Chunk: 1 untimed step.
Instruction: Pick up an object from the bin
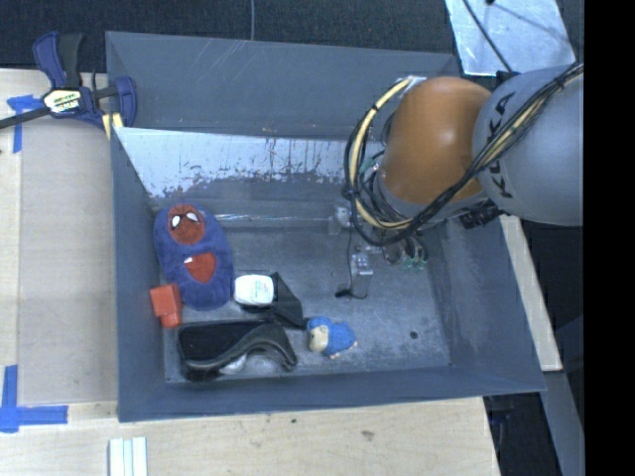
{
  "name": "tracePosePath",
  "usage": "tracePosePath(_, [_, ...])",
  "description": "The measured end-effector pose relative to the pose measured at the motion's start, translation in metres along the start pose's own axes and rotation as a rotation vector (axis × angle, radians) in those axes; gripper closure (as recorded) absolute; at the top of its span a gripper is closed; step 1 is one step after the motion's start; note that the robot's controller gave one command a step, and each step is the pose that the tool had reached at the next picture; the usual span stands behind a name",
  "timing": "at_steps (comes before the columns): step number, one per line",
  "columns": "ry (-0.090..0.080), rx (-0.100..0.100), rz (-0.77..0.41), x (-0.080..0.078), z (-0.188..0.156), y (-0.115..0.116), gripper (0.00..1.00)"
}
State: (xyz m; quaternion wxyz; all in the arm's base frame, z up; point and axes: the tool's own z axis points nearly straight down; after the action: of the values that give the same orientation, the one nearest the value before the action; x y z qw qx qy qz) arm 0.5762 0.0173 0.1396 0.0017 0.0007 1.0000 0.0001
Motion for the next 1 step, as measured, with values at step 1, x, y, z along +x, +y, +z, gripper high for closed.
tracePosePath(1, [-0.002,0.000,-0.487,0.0810,0.0681,0.0056,0.00])
